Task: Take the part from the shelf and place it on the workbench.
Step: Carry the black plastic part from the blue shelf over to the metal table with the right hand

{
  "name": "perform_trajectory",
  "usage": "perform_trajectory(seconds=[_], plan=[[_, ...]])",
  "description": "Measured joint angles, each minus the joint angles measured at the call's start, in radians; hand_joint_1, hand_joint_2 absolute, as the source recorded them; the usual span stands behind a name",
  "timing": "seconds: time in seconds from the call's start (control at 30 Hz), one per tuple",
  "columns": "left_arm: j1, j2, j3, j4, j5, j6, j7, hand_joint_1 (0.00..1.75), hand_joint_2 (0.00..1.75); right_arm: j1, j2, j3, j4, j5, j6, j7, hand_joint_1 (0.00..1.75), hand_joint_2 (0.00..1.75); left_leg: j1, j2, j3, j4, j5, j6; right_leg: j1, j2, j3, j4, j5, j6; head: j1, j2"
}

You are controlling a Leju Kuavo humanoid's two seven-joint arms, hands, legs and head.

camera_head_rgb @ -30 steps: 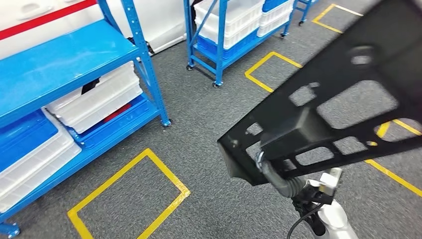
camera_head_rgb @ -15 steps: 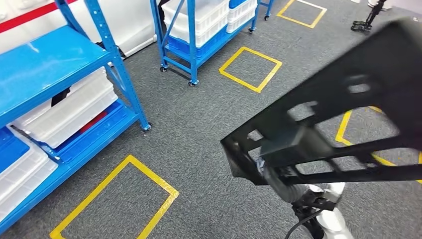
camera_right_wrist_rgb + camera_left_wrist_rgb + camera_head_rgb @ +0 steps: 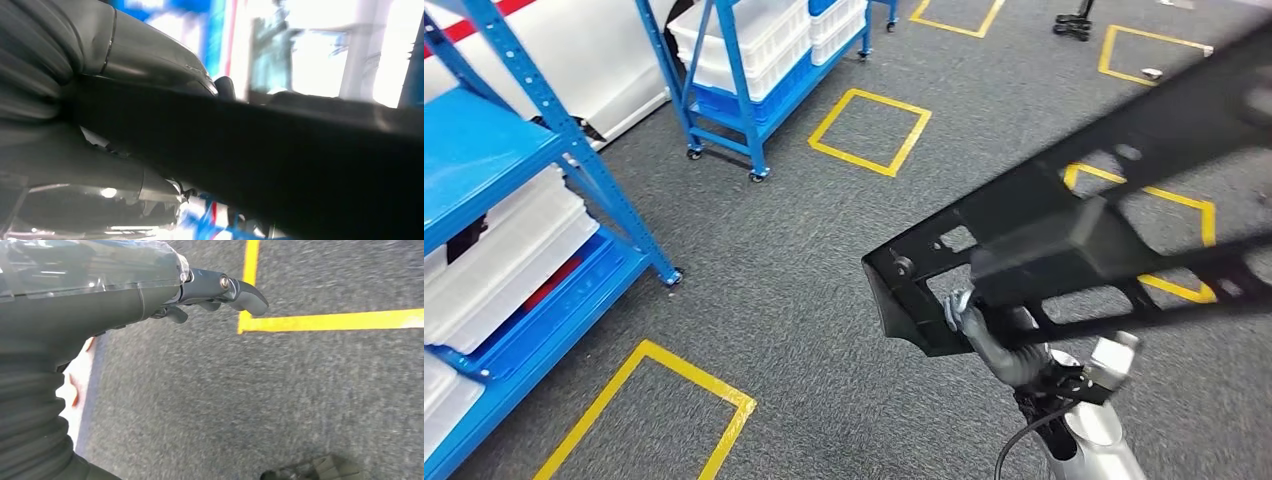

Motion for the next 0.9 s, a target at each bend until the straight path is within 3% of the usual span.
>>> perform_trajectory(seconds=[0.03,0.1,0.17,0.23,0.3,0.37,0.4,0.43,0.5,0.57,0.6,0.67,0.73,0.83,0.87,0.9], plan=[[0.001,0.000,0.002,0.000,0.003,0.000,-0.001,0.00,1.75,-0.004,0.000,0.000,0.005,0.041,-0.018,0.025,1.75,1.75,0.003,-0.020,0.021,-0.051,0.020,0.002,0.000,0.011,-0.004,0.004,0.000,0.005,0.000,0.000],[0.001,0.000,0.007,0.000,0.006,0.000,-0.002,0.00,1.75,-0.005,0.000,0.002,0.019,0.090,-0.037,0.039,1.75,1.75,0.003,-0.041,0.033,-0.089,0.026,0.009,-0.001,0.030,-0.013,0.007,0.003,0.018,0.000,0.000],[0.002,-0.002,0.009,0.000,0.005,-0.001,-0.001,0.00,1.75,0.004,-0.001,0.004,0.028,0.068,-0.029,-0.004,1.75,1.75,0.003,-0.024,0.034,-0.096,0.032,0.022,-0.004,0.038,-0.019,0.005,0.007,0.032,0.000,0.000],[0.004,-0.004,0.010,0.000,0.002,-0.001,0.000,0.00,1.75,0.009,-0.003,0.003,0.030,0.026,-0.013,-0.052,1.75,1.75,0.004,-0.004,0.037,-0.107,0.040,0.036,-0.003,0.004,-0.039,0.044,-0.020,0.041,0.000,0.000],[0.008,-0.005,0.010,0.000,0.001,-0.001,0.000,0.00,1.75,0.010,-0.004,0.000,0.030,0.006,-0.006,-0.068,1.75,1.75,0.001,0.018,0.038,-0.111,0.042,0.043,-0.002,-0.048,-0.096,0.162,-0.082,0.047,0.000,0.000],[0.011,-0.005,0.010,0.000,0.000,-0.002,0.001,0.00,1.75,0.014,-0.005,0.000,0.031,-0.002,0.001,-0.068,1.75,1.75,-0.004,0.042,0.037,-0.111,0.040,0.045,-0.004,-0.066,-0.150,0.274,-0.120,0.051,0.000,0.000],[0.012,-0.005,0.010,0.000,-0.001,-0.002,0.001,0.00,1.75,0.016,-0.005,-0.001,0.032,-0.010,0.008,-0.068,1.75,1.75,-0.006,0.054,0.037,-0.111,0.039,0.046,-0.004,-0.069,-0.154,0.283,-0.113,0.051,0.000,0.000],[0.011,-0.006,0.011,0.000,-0.002,-0.003,0.001,0.00,1.75,0.016,-0.005,-0.001,0.032,-0.017,0.015,-0.064,1.75,1.75,-0.007,0.065,0.038,-0.111,0.038,0.045,-0.004,-0.072,-0.135,0.248,-0.089,0.049,0.000,0.000],[0.010,-0.006,0.011,0.000,-0.005,-0.003,0.000,0.00,1.75,0.015,-0.005,-0.002,0.032,-0.011,0.018,-0.042,1.75,1.75,-0.010,0.083,0.042,-0.111,0.034,0.043,0.002,-0.098,-0.056,0.105,-0.029,0.041,0.000,0.000],[0.010,-0.006,0.011,0.000,-0.007,-0.003,-0.002,0.00,1.75,0.016,-0.005,-0.004,0.033,0.015,0.006,-0.013,1.75,1.75,-0.014,0.096,0.046,-0.110,0.029,0.036,0.013,-0.123,-0.005,0.007,-0.004,0.027,0.000,0.000],[0.009,-0.006,0.011,0.000,-0.008,-0.003,-0.002,0.00,1.75,0.017,-0.005,-0.004,0.034,0.018,0.006,-0.007,1.75,1.75,-0.016,0.102,0.047,-0.110,0.028,0.032,0.017,-0.126,0.000,-0.005,-0.006,0.021,0.000,0.000],[0.008,-0.006,0.010,0.000,-0.011,-0.004,-0.002,0.00,1.75,0.025,-0.007,-0.007,0.036,-0.018,0.036,-0.022,1.75,1.75,-0.016,0.113,0.050,-0.110,0.023,0.023,0.016,-0.108,-0.001,-0.009,-0.002,0.012,0.000,0.000],[0.006,-0.007,0.010,0.000,-0.015,-0.004,-0.001,0.00,1.75,0.031,-0.007,-0.013,0.031,-0.080,0.081,-0.051,1.75,1.75,-0.015,0.093,0.039,-0.075,-0.005,0.014,0.009,-0.093,0.004,-0.018,0.003,0.001,0.000,0.000],[0.006,-0.008,0.010,0.000,-0.020,-0.004,0.001,0.00,1.75,0.032,-0.007,-0.020,0.023,-0.132,0.115,-0.065,1.75,1.75,-0.010,0.044,-0.042,0.111,-0.099,0.007,0.007,-0.066,0.006,-0.022,0.006,-0.010,0.000,0.000],[0.007,-0.008,0.010,0.000,-0.020,-0.005,0.002,0.00,1.75,0.033,-0.006,-0.022,0.023,-0.136,0.119,-0.064,1.75,1.75,-0.009,0.039,-0.068,0.166,-0.116,0.005,0.008,-0.054,0.005,-0.021,0.006,-0.011,0.000,0.000],[0.008,-0.008,0.010,0.000,-0.020,-0.005,0.003,0.00,1.75,0.035,-0.006,-0.023,0.023,-0.138,0.121,-0.062,1.75,1.75,-0.007,0.037,-0.079,0.185,-0.112,0.004,0.008,-0.042,0.005,-0.020,0.006,-0.011,0.000,0.000]])
